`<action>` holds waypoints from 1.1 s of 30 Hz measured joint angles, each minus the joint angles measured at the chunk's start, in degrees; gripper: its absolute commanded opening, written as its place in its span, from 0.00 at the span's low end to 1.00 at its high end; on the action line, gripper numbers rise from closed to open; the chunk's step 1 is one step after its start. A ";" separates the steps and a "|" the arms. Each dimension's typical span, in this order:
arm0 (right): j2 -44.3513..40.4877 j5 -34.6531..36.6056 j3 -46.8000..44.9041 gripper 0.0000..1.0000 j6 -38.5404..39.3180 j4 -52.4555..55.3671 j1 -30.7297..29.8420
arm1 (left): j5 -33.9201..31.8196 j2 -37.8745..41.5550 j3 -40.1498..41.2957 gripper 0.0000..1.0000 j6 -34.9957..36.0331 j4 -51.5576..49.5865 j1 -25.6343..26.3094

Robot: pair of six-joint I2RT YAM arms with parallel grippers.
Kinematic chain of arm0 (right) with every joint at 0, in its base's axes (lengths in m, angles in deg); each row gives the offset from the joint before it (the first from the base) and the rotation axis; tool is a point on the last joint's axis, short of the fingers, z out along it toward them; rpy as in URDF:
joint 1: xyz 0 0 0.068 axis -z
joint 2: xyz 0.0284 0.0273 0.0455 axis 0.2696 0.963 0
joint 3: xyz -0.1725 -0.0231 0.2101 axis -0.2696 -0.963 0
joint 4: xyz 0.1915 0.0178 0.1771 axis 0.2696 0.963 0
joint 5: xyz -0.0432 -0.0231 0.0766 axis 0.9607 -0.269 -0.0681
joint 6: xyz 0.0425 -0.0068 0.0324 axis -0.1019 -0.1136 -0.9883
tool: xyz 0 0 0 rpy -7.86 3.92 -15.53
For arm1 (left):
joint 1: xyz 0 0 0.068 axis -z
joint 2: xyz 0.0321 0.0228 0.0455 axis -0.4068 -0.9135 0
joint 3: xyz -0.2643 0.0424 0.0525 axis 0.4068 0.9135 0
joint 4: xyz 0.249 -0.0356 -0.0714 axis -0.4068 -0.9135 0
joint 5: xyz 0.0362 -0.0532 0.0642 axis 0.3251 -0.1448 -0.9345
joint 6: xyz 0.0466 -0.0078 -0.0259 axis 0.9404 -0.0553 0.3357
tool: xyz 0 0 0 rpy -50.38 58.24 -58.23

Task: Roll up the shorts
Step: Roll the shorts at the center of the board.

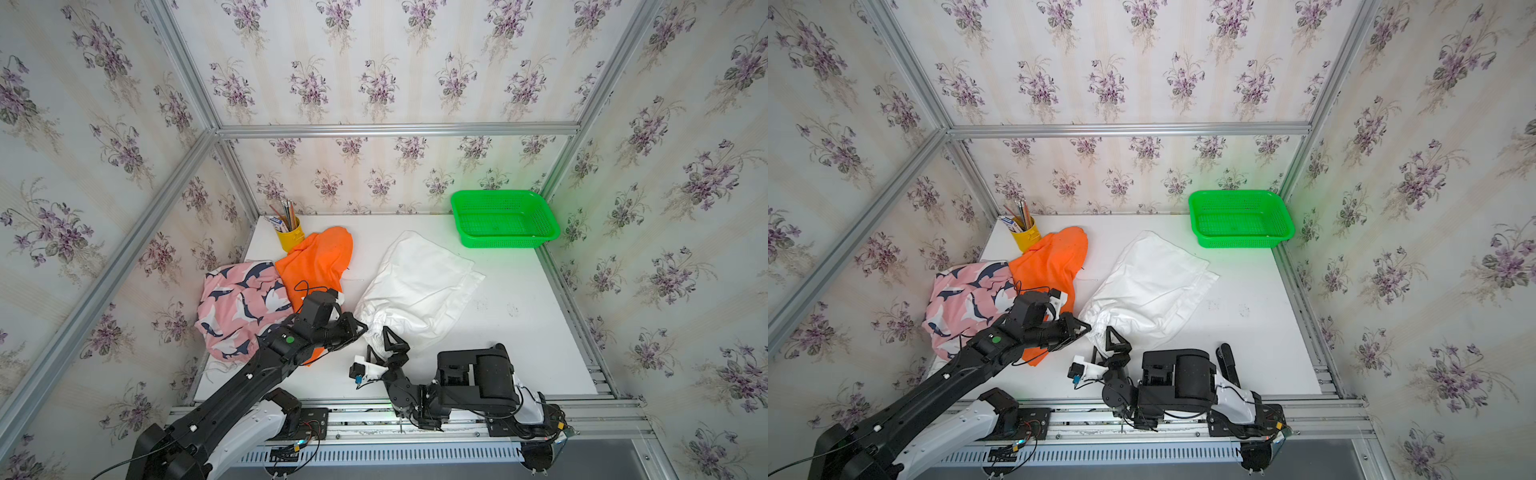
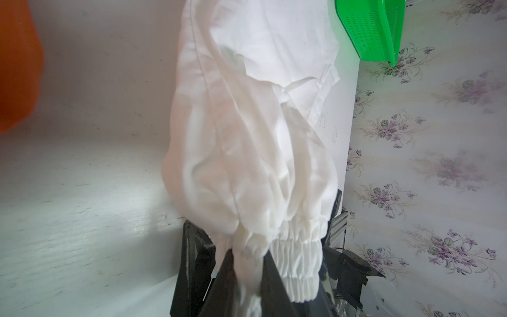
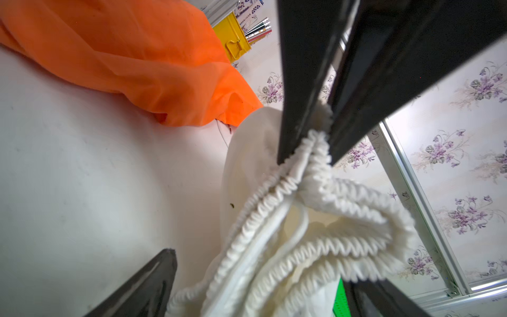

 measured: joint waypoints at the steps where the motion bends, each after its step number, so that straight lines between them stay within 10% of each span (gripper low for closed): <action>1: 0.00 0.17 0.00 0.90 0.85 -0.42 0.11 | -0.02 0.33 0.04 0.11 0.00 -0.02 0.00; 6: -1.29 1.60 -2.29 0.54 2.38 -1.31 0.39 | -0.09 1.22 0.26 0.11 -0.11 -0.42 0.04; 23: -5.42 4.28 -8.59 0.14 4.52 -2.58 -3.04 | -0.39 1.36 0.96 0.14 -0.20 -2.03 0.07; 28: -5.42 5.25 -9.09 0.10 4.96 -2.62 -4.98 | -1.46 1.77 -0.07 0.50 0.90 -4.61 0.07; 33: -6.36 6.23 -11.34 0.10 2.49 -2.16 -7.17 | -7.02 3.93 -6.43 0.61 5.57 -12.46 -0.22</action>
